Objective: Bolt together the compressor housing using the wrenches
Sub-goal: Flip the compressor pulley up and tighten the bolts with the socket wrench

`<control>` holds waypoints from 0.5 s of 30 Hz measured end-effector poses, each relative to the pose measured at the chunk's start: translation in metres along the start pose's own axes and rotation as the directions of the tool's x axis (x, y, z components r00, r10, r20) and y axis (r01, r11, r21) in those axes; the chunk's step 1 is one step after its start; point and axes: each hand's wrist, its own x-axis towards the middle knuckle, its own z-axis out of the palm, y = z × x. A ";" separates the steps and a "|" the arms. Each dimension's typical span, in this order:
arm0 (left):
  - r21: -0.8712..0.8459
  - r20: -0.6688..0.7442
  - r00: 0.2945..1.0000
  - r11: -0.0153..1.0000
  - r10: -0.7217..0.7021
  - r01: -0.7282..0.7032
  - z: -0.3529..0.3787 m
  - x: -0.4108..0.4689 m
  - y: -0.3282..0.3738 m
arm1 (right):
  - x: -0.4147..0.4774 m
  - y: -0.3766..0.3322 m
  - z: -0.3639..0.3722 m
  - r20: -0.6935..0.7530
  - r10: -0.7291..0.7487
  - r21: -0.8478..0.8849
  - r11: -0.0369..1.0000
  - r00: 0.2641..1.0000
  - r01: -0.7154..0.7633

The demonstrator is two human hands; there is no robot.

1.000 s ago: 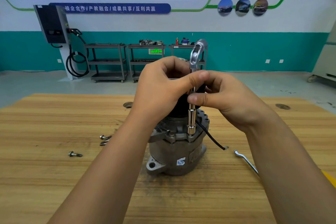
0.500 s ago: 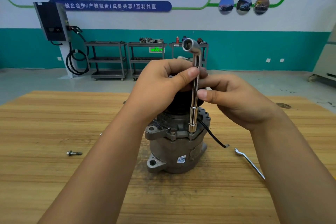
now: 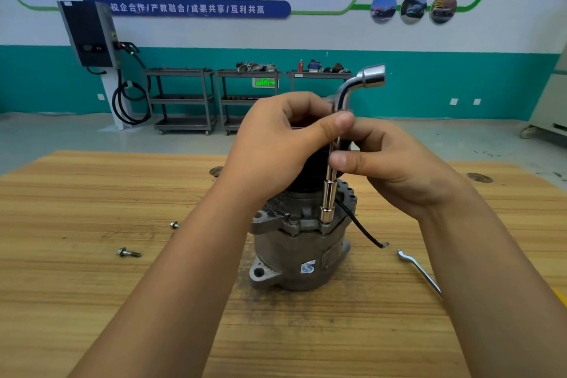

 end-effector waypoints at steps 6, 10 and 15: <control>0.036 0.100 0.995 0.999 0.009 -0.013 -0.003 -0.001 0.003 | -0.001 -0.001 -0.002 0.027 0.002 0.001 1.000 1.000 -0.003; 0.021 0.046 0.999 1.000 -0.002 0.001 0.000 -0.002 0.004 | 0.000 -0.001 0.002 -0.045 -0.010 -0.057 0.998 0.999 0.008; 0.037 0.050 0.999 0.999 -0.009 0.007 -0.001 -0.001 0.003 | 0.000 0.000 0.000 0.007 0.007 -0.021 1.000 1.000 -0.007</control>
